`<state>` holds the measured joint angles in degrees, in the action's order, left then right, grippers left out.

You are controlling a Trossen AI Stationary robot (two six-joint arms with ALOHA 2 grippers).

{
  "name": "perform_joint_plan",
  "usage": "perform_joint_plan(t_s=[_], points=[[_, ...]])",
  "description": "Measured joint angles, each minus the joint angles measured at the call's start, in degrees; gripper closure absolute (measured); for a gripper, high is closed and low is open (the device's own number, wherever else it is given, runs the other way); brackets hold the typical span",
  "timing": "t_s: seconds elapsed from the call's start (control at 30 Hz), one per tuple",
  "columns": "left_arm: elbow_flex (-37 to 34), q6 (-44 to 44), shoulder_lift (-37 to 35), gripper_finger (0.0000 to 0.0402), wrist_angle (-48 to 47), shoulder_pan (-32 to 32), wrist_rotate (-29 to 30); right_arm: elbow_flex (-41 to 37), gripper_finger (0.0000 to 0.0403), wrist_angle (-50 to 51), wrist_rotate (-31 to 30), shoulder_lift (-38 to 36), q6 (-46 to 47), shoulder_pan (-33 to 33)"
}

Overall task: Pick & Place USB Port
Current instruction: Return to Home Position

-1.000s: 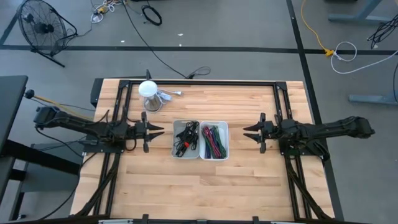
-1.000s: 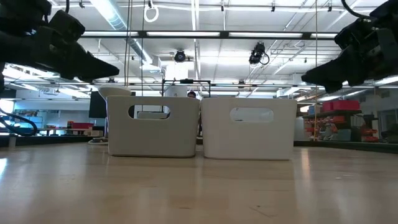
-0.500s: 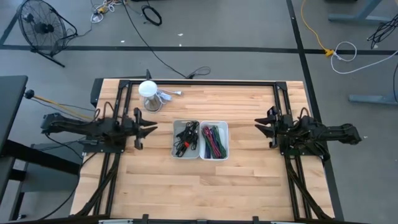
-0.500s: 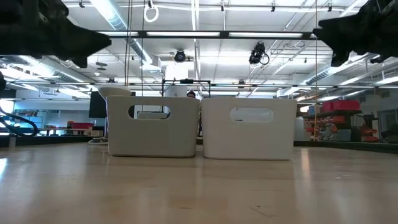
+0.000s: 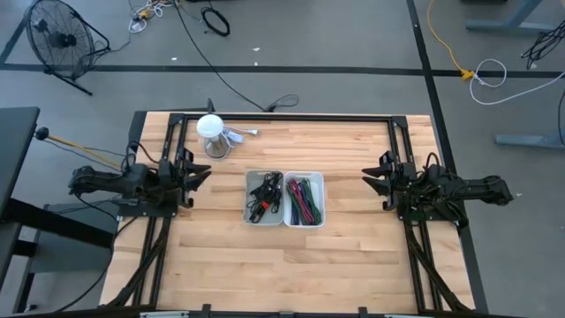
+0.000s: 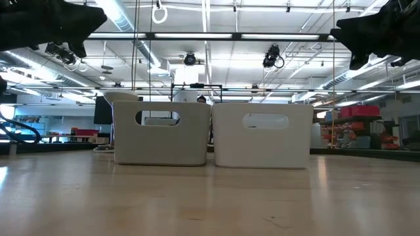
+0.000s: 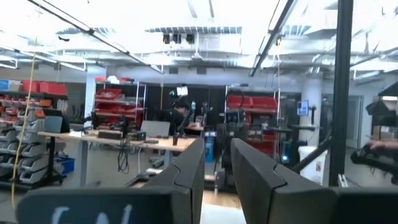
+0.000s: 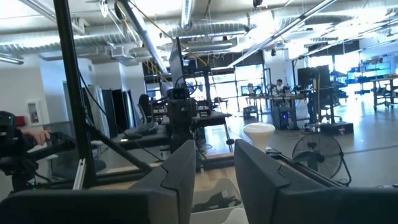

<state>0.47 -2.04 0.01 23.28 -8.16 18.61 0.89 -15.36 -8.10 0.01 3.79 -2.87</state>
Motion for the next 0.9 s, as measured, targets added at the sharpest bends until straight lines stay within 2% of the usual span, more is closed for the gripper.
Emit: perform_joint_plan(t_s=[0.53,0.77,0.9], points=[[0.0,0.0,0.0,0.0319,-0.9,4.8,-0.3,0.0,0.0292,0.4,0.0,0.9,-0.3,0.0],[0.0,0.0,0.0,0.0319,-0.9,7.3,-0.2,0.0,0.0292,14.7,1.4,1.0,-13.5,0.0],[0.0,0.0,0.0,0.0319,-0.9,7.6,-0.3,0.1,0.0292,14.2,4.4,2.5,-12.2,0.0]])
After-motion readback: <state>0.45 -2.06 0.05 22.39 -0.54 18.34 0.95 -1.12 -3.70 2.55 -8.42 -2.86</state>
